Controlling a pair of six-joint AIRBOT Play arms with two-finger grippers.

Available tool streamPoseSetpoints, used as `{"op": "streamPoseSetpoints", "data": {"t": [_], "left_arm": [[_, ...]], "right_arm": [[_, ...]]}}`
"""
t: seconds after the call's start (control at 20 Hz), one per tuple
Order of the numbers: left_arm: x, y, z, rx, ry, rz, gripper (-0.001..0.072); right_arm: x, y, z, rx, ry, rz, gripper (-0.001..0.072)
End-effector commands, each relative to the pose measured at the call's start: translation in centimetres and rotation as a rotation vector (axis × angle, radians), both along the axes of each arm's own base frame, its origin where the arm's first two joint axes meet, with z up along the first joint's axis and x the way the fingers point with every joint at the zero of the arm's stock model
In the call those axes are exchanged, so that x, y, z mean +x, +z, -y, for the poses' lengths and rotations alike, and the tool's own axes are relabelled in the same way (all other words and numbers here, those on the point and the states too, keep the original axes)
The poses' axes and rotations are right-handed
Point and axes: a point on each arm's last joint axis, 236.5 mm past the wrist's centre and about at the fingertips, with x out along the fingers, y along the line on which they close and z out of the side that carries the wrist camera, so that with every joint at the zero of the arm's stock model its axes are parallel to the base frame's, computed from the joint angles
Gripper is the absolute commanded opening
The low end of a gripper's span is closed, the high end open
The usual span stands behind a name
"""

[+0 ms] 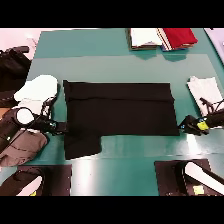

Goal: Fold the shirts.

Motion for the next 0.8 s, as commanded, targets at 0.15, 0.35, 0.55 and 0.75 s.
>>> {"op": "streamPoseSetpoints", "data": {"t": [0.15, 0.35, 0.55, 0.75], "left_arm": [[-0.1, 0.1, -0.1, 0.008, -0.017, 0.001, 0.0024], [-0.9, 2.8, -1.6, 0.066, -0.049, 0.054, 0.0022], [-5.2, 6.0, -3.0, 0.099, -0.081, 0.061, 0.0022], [-4.0, 10.6, -2.8, 0.086, -0.084, 0.177, 0.0022]], "right_arm": [[1.5, -2.2, -3.7, 0.026, 0.099, 0.025, 0.0144], [1.8, 1.2, -2.5, -0.112, 0.254, 0.094, 0.0018], [-0.2, 5.9, 0.2, -0.275, 0.325, 0.133, 0.0017], [0.4, 9.5, 1.2, -0.371, 0.309, 0.229, 0.0016]]}}
